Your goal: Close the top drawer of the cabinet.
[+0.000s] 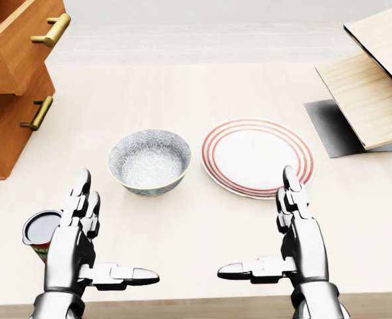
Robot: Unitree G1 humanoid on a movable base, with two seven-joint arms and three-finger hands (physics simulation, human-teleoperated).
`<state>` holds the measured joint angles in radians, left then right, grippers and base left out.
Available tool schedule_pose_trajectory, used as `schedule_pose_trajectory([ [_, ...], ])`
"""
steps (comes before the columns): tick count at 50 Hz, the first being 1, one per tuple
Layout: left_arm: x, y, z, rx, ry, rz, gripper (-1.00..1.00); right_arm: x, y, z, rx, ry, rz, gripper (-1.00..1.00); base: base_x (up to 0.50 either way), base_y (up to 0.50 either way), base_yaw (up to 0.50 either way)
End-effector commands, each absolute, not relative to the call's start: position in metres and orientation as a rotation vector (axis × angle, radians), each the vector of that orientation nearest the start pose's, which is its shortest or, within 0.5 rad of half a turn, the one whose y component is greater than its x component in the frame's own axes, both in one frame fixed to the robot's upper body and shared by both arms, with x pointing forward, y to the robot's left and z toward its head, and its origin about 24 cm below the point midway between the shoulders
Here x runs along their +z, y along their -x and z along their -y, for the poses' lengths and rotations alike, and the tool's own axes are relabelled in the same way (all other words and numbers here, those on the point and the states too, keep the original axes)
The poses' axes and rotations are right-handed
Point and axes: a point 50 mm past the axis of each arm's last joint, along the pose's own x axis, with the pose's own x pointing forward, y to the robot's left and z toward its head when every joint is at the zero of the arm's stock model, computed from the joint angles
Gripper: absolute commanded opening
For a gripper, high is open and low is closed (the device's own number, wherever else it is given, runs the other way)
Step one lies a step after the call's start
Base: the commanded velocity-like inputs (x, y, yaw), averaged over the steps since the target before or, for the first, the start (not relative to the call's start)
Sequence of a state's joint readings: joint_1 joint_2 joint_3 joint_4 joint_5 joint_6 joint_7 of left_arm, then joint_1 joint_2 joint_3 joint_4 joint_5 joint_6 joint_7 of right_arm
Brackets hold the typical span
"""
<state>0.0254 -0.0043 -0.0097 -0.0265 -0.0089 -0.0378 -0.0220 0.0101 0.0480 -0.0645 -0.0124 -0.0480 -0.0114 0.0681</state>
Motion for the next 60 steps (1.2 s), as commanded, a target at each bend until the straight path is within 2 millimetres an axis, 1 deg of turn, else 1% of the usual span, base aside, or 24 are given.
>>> schedule_pose_trajectory([
  [1, 0.039, -0.255, -0.157, 0.001, -0.067, 0.000, 1.00, 0.039, -0.256, 0.160, -0.001, 0.004, -0.010, 1.00, 0.00, 0.00, 0.00],
  [3, 0.041, -0.253, -0.155, -0.010, -0.045, 0.000, 1.00, 0.039, -0.254, 0.157, 0.015, 0.037, -0.011, 1.00, 0.00, 0.00, 0.00],
  [7, 0.040, -0.253, -0.157, -0.003, -0.037, -0.003, 1.00, 0.040, -0.254, 0.162, -0.013, 0.012, -0.017, 1.00, 0.00, 0.00, 0.00],
  [10, 0.038, -0.254, -0.158, 0.003, -0.025, -0.010, 1.00, 0.042, -0.253, 0.160, -0.008, 0.031, -0.010, 1.00, 0.00, 0.00, 0.00],
  [13, 0.040, -0.251, -0.157, -0.014, -0.014, -0.023, 1.00, 0.050, -0.248, 0.159, -0.005, 0.055, 0.010, 1.00, 0.00, 0.00, 0.00],
  [16, 0.057, -0.247, -0.160, -0.013, 0.006, 0.017, 1.00, 0.075, -0.240, 0.158, 0.010, 0.055, 0.094, 1.00, 0.00, 0.00, 0.00],
  [17, 0.069, -0.244, -0.160, -0.007, 0.001, 0.070, 1.00, 0.086, -0.236, 0.159, 0.013, 0.070, 0.138, 1.00, 0.00, 0.00, 0.00],
  [18, 0.071, -0.242, -0.159, -0.011, 0.002, 0.078, 1.00, 0.090, -0.234, 0.159, 0.013, 0.069, 0.157, 1.00, 0.00, 0.00, 0.00],
  [20, 0.081, -0.234, -0.148, -0.116, 0.012, 0.120, 1.00, 0.110, -0.227, 0.161, 0.016, 0.085, 0.244, 1.00, 0.00, 0.00, 0.00],
  [21, 0.080, -0.236, -0.152, -0.055, -0.020, 0.118, 1.00, 0.117, -0.226, 0.162, 0.009, 0.097, 0.272, 1.00, 0.00, 0.00, 0.00],
  [22, 0.083, -0.236, -0.152, -0.076, 0.026, 0.130, 1.00, 0.129, -0.223, 0.162, 0.016, 0.091, 0.327, 1.00, 0.00, 0.00, 0.00],
  [24, 0.091, -0.235, -0.153, -0.070, 0.023, 0.164, 1.00, 0.138, -0.220, 0.163, 0.017, 0.099, 0.365, 1.00, 0.00, 0.00, 0.00],
  [25, 0.100, -0.233, -0.151, -0.071, 0.012, 0.206, 1.00, 0.148, -0.217, 0.163, 0.019, 0.114, 0.414, 1.00, 0.00, 0.00, 0.00],
  [27, 0.110, -0.231, -0.151, -0.069, -0.002, 0.245, 1.00, 0.159, -0.213, 0.163, 0.017, 0.137, 0.463, 1.00, 0.00, 0.00, 0.00],
  [28, 0.117, -0.227, -0.145, -0.112, -0.022, 0.278, 1.00, 0.168, -0.211, 0.165, -0.001, 0.128, 0.505, 1.00, 0.00, 0.00, 0.00],
  [32, 0.139, -0.223, -0.146, -0.084, -0.022, 0.379, 1.00, 0.182, -0.205, 0.164, 0.022, 0.155, 0.576, 1.00, 0.00, 0.00, 0.00],
  [36, 0.151, -0.221, -0.145, -0.080, -0.026, 0.434, 1.00, 0.186, -0.204, 0.167, 0.009, 0.164, 0.593, 1.00, 0.00, 0.00, 0.00],
  [39, 0.146, -0.222, -0.145, -0.085, -0.028, 0.411, 1.00, 0.190, -0.200, 0.166, 0.015, 0.179, 0.615, 1.00, 0.00, 0.00, 0.00],
  [43, 0.155, -0.219, -0.146, -0.083, -0.031, 0.452, 1.00, 0.190, -0.199, 0.167, 0.009, 0.208, 0.607, 1.00, 0.00, 0.00, 0.00],
  [44, 0.159, -0.218, -0.147, -0.082, -0.027, 0.469, 1.00, 0.200, -0.195, 0.166, 0.006, 0.201, 0.663, 1.00, 0.00, 0.00, 0.00],
  [48, 0.163, -0.218, -0.146, -0.083, -0.030, 0.489, 1.00, 0.217, -0.188, 0.160, 0.018, 0.221, 0.758, 1.00, 0.00, 0.00, 0.00],
  [53, 0.174, -0.213, -0.146, -0.078, -0.031, 0.542, 1.00, 0.226, -0.184, 0.159, 0.023, 0.233, 0.812, 1.00, 0.00, 0.00, 0.00],
  [57, 0.179, -0.210, -0.146, -0.074, -0.035, 0.570, 1.00, 0.228, -0.183, 0.159, 0.022, 0.242, 0.823, 1.00, 0.00, 0.00, 0.00],
  [60, 0.188, -0.208, -0.146, -0.075, -0.038, 0.612, 1.00, 0.224, -0.185, 0.161, 0.018, 0.236, 0.799, 1.00, 0.00, 0.00, 0.00],
])
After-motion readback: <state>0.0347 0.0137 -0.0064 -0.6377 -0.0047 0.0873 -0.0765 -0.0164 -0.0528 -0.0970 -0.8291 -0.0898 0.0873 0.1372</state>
